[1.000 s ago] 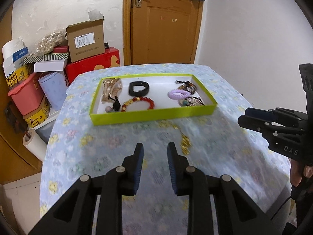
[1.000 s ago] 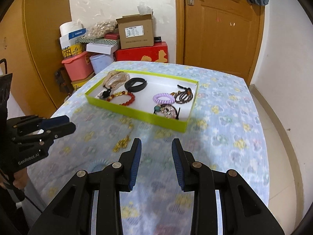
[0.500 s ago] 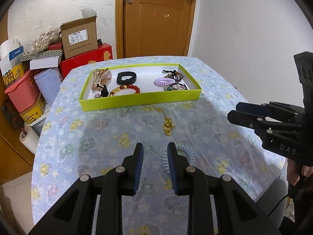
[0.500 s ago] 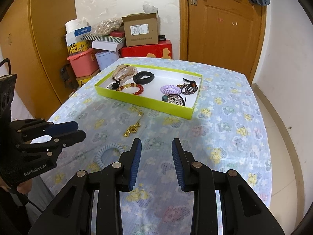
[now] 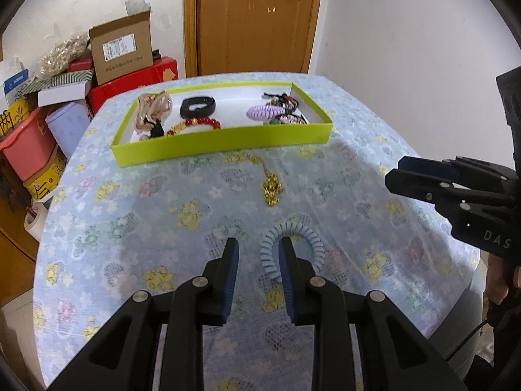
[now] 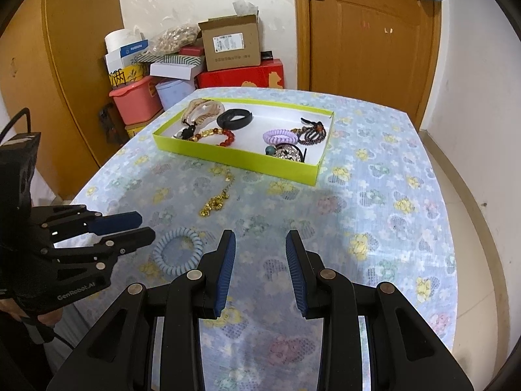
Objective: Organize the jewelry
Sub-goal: 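Grasp the blue coil hair tie with the left tool while the right tool grasps the gold chain pendant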
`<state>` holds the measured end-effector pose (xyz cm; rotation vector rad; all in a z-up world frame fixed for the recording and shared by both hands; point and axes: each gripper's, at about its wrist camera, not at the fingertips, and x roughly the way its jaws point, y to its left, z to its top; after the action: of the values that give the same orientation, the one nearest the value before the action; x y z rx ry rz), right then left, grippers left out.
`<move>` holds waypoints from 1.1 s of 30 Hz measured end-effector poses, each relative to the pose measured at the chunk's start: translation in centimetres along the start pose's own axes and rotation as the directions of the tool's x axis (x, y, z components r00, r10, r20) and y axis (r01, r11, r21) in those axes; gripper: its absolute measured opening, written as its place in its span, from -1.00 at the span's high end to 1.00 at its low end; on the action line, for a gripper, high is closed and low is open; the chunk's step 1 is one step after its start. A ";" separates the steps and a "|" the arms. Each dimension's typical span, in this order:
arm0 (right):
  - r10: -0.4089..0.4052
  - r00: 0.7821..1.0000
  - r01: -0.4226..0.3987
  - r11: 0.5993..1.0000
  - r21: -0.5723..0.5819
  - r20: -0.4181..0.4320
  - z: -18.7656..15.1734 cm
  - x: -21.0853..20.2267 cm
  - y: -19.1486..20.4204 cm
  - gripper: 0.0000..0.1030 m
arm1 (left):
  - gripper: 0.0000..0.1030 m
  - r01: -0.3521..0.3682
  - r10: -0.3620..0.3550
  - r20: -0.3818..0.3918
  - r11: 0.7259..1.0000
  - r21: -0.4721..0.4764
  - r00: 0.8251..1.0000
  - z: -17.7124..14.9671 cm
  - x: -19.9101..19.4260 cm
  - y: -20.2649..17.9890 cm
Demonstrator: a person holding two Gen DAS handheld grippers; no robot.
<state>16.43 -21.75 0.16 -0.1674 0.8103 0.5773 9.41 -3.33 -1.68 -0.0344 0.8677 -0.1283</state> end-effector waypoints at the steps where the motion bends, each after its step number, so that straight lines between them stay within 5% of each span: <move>1: 0.001 1.000 -0.001 1.000 0.001 -0.004 0.0 0.2 0.0 0.36 | 0.49 0.004 -0.004 -0.005 1.000 0.002 1.000 -0.1 0.2 -0.1; 13: 0.007 1.000 -0.007 1.000 0.011 -0.029 -0.1 1.5 -0.5 0.36 | 0.49 -0.034 0.037 -0.038 0.996 0.076 0.999 -0.6 2.3 -1.6; 19: 0.013 0.999 -0.012 1.000 0.016 -0.042 0.0 2.1 -0.5 0.36 | 0.80 -0.042 0.045 -0.022 0.992 0.116 0.999 -0.7 2.3 -2.3; 33: 0.086 0.994 -0.086 0.996 0.003 -0.065 1.0 4.7 0.6 0.36 | 0.81 -0.055 0.056 0.045 0.998 -0.021 0.997 -0.2 0.1 1.9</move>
<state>19.29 -18.86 -2.53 -0.1525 0.8841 0.6561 9.55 -1.44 -2.04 -0.0319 0.8236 -0.0668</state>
